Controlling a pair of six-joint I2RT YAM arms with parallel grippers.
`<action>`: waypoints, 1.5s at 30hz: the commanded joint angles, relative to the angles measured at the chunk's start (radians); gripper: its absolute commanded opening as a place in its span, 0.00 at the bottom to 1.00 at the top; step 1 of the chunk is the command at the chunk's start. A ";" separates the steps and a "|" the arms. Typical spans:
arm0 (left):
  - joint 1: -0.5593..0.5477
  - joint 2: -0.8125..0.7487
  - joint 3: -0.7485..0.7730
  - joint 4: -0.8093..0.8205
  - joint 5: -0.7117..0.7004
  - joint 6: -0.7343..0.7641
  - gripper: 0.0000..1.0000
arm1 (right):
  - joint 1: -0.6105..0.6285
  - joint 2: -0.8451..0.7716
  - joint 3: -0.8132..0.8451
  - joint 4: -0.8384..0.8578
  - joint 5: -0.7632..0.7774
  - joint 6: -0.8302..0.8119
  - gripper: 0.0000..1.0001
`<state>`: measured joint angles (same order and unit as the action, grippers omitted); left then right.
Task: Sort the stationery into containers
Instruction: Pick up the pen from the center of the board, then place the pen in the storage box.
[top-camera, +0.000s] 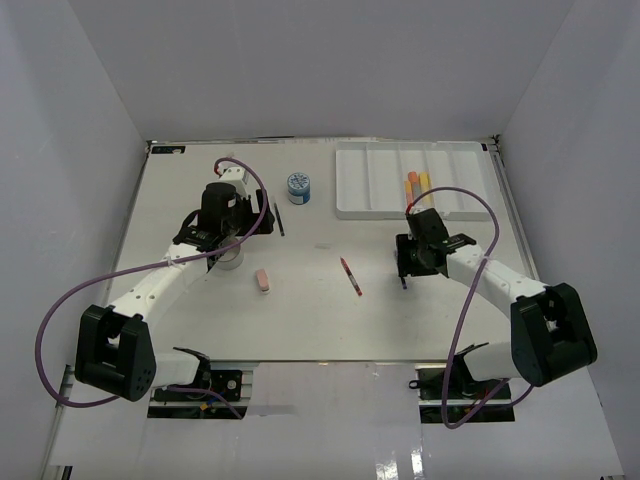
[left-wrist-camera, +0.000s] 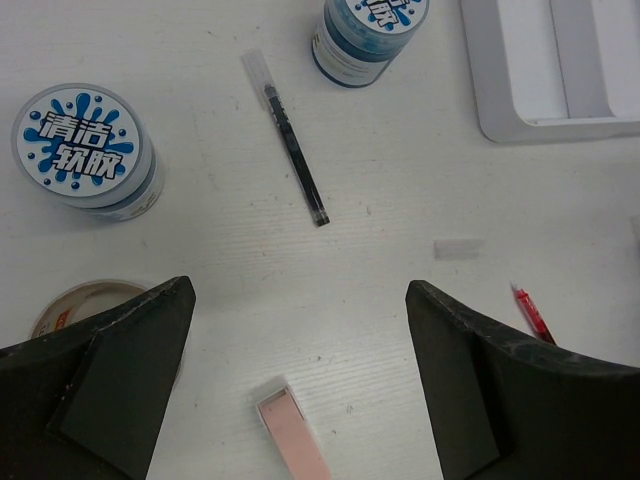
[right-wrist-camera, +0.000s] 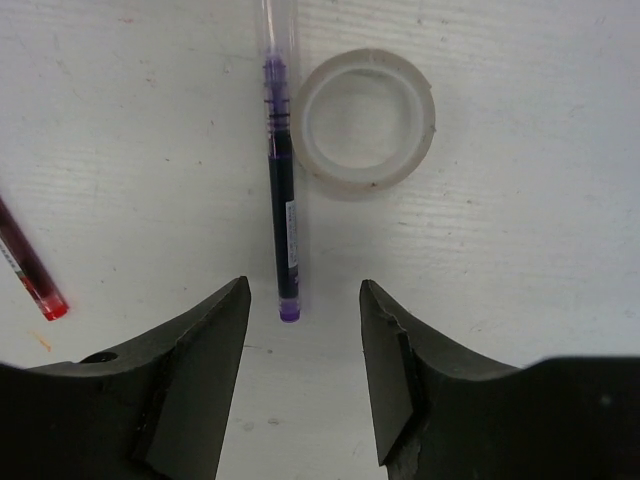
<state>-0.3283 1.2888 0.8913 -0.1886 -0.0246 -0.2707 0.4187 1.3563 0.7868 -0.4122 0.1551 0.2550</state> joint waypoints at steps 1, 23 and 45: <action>0.006 -0.009 0.005 -0.008 -0.020 -0.005 0.98 | 0.002 -0.014 -0.047 0.075 -0.017 0.041 0.54; 0.006 -0.003 0.005 -0.011 -0.043 0.002 0.98 | 0.083 0.152 0.014 0.113 0.037 0.046 0.13; 0.006 0.014 0.006 -0.017 -0.035 -0.016 0.98 | -0.044 0.555 0.800 0.062 0.066 -0.031 0.08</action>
<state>-0.3283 1.3037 0.8913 -0.2035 -0.0616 -0.2783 0.3920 1.8515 1.4967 -0.3420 0.2218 0.2501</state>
